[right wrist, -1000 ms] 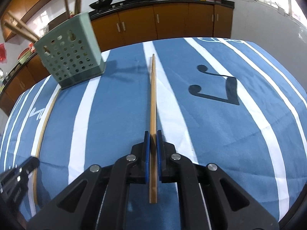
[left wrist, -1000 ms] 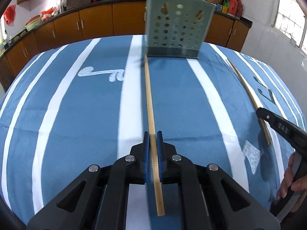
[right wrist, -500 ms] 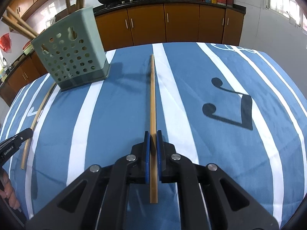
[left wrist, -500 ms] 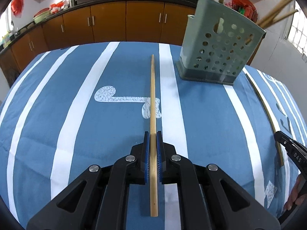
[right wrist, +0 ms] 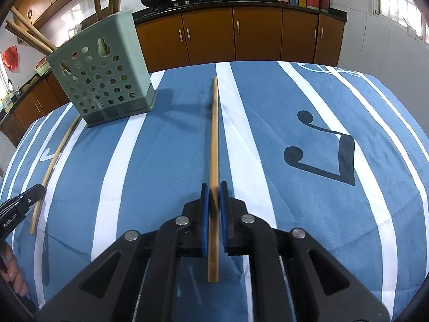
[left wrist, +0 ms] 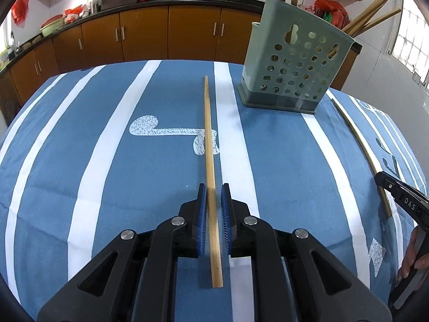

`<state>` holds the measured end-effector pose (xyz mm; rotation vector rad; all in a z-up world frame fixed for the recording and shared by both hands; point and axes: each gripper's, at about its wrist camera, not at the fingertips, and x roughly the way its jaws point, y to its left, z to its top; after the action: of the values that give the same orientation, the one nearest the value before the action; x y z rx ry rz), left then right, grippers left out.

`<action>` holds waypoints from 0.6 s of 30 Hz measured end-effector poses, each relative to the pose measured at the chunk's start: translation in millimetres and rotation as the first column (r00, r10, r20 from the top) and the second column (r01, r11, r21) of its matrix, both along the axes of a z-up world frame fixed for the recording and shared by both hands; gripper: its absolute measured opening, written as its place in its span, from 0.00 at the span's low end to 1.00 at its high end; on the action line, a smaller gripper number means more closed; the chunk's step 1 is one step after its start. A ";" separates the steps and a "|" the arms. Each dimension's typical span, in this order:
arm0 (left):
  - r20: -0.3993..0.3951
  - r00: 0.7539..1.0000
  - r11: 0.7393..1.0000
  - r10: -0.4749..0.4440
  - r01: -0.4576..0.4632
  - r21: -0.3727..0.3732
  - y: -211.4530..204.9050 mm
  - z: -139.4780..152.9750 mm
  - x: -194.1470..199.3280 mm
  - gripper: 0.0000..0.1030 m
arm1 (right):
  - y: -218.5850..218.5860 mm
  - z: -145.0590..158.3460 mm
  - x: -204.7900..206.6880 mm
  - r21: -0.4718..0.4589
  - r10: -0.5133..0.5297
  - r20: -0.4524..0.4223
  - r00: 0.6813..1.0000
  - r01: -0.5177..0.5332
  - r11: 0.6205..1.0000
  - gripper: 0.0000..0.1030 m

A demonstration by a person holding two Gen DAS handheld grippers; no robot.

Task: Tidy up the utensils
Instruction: 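Hold both chopsticks pinched at their ends against the cloth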

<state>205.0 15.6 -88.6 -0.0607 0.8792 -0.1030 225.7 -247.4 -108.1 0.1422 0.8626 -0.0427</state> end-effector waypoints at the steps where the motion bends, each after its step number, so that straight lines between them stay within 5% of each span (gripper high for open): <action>1: 0.000 1.000 1.000 0.000 0.000 0.002 0.0 0.0 0.0 0.12 | -0.1 0.0 0.0 0.000 0.000 0.000 1.000 0.000 1.000 0.10; 18: -0.003 1.000 0.994 -0.024 0.024 0.107 -8.5 -0.9 -11.0 0.07 | -1.1 1.5 -11.7 -0.028 0.020 -0.010 1.000 -0.020 0.999 0.08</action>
<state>194.0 7.1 -89.5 0.0498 0.8861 -0.0781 214.1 -248.5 -106.6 0.1067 0.8722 -0.0367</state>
